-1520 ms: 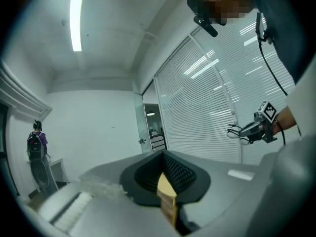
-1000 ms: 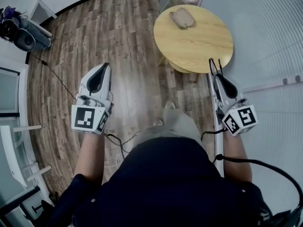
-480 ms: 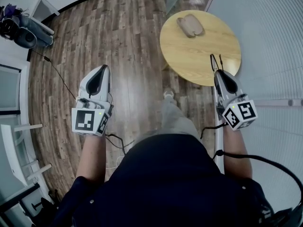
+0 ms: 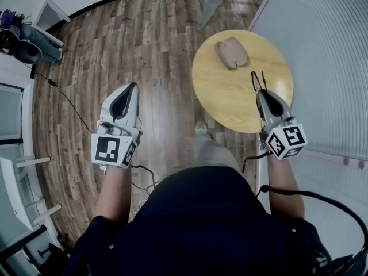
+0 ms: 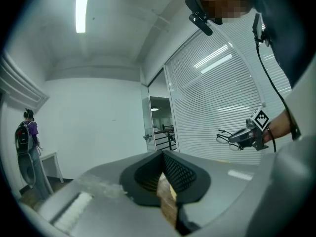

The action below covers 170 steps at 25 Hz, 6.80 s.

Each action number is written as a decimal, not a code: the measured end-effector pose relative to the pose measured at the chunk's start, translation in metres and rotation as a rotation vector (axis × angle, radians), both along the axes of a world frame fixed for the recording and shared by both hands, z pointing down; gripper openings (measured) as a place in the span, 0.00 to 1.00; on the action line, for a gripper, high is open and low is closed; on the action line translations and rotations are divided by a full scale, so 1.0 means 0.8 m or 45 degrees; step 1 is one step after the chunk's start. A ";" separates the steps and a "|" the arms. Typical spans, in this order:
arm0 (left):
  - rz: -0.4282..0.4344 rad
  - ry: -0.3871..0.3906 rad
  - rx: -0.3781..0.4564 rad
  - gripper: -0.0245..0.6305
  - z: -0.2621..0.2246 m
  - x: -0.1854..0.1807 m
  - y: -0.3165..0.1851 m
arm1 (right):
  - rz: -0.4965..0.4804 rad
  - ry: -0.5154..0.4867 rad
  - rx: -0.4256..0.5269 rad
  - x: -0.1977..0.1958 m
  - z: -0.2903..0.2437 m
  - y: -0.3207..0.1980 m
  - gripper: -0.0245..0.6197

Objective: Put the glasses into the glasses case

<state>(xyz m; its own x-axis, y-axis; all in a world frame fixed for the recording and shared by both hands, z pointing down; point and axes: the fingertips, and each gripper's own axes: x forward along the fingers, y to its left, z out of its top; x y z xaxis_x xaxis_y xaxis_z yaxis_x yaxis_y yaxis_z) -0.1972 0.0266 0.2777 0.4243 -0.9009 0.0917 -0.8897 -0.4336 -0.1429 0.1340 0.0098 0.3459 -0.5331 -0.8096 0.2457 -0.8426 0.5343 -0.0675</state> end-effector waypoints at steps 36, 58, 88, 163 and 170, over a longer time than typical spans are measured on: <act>0.170 -0.036 -0.048 0.04 0.030 0.051 -0.351 | 0.123 0.006 -0.223 0.002 0.093 -0.318 0.08; 0.237 -0.066 -0.196 0.04 0.139 0.083 -0.435 | 0.113 0.044 -0.418 -0.009 0.229 -0.374 0.08; 0.279 -0.059 -0.383 0.04 0.238 0.096 -0.457 | 0.126 0.080 -0.600 -0.025 0.354 -0.392 0.08; 0.408 0.055 -0.041 0.04 0.000 0.141 -0.316 | 0.275 -0.141 -0.025 0.046 -0.006 -0.266 0.20; 0.380 0.029 0.025 0.04 -0.014 0.148 -0.321 | 0.320 -0.183 0.052 0.064 -0.034 -0.247 0.19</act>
